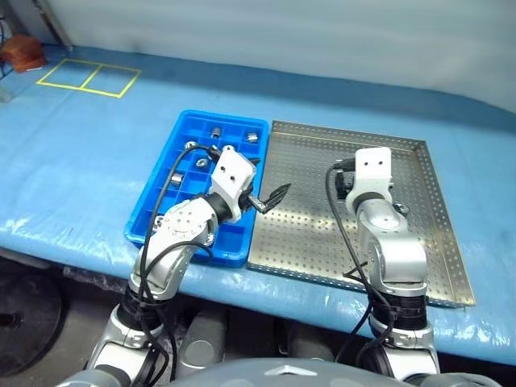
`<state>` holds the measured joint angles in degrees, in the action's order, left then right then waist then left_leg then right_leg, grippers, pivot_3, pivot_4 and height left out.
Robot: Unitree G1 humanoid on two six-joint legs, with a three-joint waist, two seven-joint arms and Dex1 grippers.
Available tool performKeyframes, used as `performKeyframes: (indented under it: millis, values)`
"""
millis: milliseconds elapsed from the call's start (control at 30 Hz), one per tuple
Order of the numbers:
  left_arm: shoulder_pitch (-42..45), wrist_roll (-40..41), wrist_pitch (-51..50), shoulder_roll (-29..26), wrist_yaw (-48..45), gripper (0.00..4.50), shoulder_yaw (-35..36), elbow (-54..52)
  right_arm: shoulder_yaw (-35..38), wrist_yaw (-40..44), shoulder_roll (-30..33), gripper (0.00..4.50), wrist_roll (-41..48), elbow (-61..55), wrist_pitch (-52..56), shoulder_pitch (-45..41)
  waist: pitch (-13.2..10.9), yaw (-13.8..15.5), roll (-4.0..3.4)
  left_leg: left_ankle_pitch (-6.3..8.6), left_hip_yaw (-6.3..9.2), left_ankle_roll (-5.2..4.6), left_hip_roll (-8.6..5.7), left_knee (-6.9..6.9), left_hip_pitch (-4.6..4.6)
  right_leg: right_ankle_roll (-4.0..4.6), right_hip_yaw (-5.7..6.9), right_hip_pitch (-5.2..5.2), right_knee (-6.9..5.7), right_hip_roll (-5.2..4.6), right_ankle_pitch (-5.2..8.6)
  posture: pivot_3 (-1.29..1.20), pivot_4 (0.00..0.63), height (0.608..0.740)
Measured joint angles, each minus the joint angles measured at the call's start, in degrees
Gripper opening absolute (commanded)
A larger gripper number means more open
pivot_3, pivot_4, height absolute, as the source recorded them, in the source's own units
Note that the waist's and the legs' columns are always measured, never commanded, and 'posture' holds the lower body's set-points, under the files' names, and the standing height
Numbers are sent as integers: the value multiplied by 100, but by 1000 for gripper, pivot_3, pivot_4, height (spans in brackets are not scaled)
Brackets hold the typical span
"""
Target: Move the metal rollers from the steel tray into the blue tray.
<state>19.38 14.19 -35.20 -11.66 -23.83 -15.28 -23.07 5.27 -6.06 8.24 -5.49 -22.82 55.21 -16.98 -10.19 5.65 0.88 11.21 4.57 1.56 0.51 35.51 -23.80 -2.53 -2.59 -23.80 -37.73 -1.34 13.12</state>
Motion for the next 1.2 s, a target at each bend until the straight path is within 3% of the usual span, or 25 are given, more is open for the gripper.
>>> performKeyframes:
  millis: [267,600,800,1200]
  values:
    - [442,16,207,426,-244,4460,-188,682,144,-182,-161,3386,-113,-99,4,19,1,-498,-1,-5,3,-8,3,6,11,-37,-1,7,-11,6,-4,102,150,740]
    - [658,-233,340,632,-264,4460,-448,1238,98,-461,-1261,3386,-61,-114,108,275,2,-632,-4,-5,4,-9,-2,5,9,-48,-12,8,-9,7,-11,83,150,740]
    - [656,-258,339,643,-317,4460,-487,1238,-17,-775,-1314,3386,-64,305,-506,170,2,-640,-4,-8,1,-13,-1,11,13,-45,-14,10,-10,8,-10,95,150,740]
    - [606,-287,312,583,-245,4460,-496,1216,768,-2908,-1765,3386,-253,2113,-1604,-722,3,-617,-6,-9,5,-14,-6,5,10,-37,-14,10,-10,5,-21,138,150,740]
